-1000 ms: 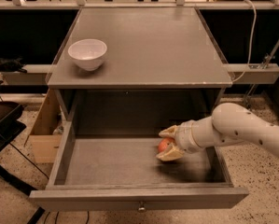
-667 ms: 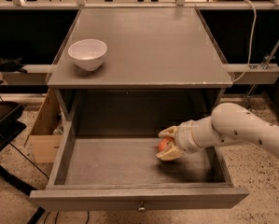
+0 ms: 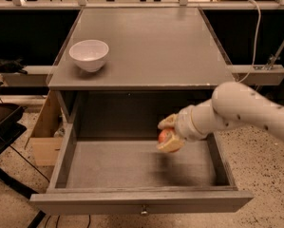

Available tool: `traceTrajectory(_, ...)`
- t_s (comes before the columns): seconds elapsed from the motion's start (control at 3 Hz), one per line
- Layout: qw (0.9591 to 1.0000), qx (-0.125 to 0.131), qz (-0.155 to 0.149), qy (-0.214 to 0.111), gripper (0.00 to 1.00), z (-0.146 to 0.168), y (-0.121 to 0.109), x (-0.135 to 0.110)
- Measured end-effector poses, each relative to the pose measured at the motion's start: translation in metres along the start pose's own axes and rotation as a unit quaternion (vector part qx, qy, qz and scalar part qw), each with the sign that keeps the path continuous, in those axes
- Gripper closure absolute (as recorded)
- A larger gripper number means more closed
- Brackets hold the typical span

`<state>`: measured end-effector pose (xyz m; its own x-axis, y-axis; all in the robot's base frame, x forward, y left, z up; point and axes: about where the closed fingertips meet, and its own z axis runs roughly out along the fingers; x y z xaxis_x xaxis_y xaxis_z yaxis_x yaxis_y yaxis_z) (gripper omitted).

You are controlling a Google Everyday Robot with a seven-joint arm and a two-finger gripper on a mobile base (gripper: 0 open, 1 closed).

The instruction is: Pick apple from top drawer and place on counter

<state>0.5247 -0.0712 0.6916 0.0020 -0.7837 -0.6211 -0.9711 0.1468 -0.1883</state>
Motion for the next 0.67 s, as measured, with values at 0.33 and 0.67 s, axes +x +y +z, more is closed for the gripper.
traceTrajectory(0.33,0.9982,-0.002,-0.054,0.024,1.0,-0.053,-0.027,-0.088)
traceTrajectory(0.67,0.9972,-0.011,-0.06,0.044,1.0,-0.09,-0.061,-0.146)
